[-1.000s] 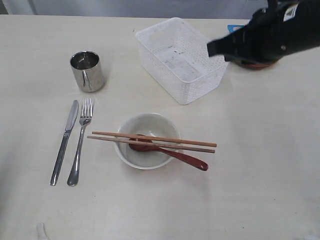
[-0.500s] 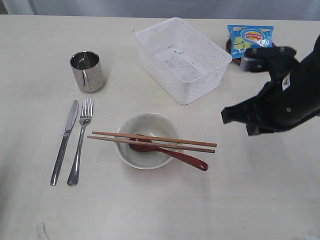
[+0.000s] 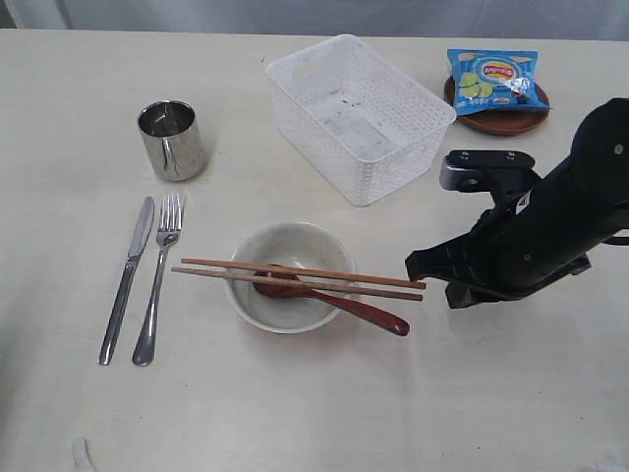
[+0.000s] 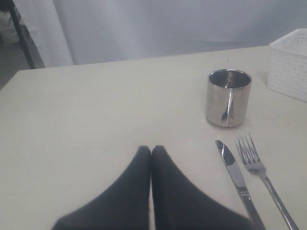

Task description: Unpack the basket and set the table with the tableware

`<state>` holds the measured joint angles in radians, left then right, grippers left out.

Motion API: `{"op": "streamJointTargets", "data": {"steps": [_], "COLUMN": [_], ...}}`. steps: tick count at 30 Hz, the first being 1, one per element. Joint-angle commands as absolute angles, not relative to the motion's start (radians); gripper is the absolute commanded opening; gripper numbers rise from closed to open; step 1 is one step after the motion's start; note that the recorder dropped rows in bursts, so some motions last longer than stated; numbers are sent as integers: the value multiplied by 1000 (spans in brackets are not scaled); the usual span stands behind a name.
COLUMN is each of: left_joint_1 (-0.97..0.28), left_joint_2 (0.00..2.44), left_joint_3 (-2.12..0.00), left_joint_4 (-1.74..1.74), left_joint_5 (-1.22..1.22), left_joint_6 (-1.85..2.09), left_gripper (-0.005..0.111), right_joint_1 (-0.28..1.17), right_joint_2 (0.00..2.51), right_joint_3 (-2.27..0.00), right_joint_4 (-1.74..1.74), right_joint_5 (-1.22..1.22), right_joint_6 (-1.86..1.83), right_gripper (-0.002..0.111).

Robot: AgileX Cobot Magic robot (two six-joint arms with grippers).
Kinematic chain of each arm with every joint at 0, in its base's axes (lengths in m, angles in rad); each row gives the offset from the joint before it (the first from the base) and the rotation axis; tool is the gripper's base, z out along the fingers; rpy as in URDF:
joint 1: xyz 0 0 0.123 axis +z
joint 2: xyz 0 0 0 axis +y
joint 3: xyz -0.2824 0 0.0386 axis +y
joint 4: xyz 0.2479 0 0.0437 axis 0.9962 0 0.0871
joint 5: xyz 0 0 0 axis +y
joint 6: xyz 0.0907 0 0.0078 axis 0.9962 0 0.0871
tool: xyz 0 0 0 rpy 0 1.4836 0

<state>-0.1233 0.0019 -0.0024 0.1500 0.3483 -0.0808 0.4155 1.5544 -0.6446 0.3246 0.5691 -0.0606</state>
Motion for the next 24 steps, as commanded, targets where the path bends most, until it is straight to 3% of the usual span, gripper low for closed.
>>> {"op": "streamJointTargets", "data": {"steps": [1, 24], "left_joint_1": [-128, -128], "left_joint_2": [0, 0], "left_joint_3": [0, 0], "left_joint_4": [145, 145], "left_joint_5": [348, 348], "left_joint_6": [-83, -83], "left_gripper": [0, 0], "right_joint_1": [412, 412], "right_joint_2": [1557, 1557], "right_joint_3": [-643, -643], "right_joint_4": [377, 560], "right_joint_5": [547, 558], "right_joint_6": [-106, -278], "right_gripper": [-1, -1]}}
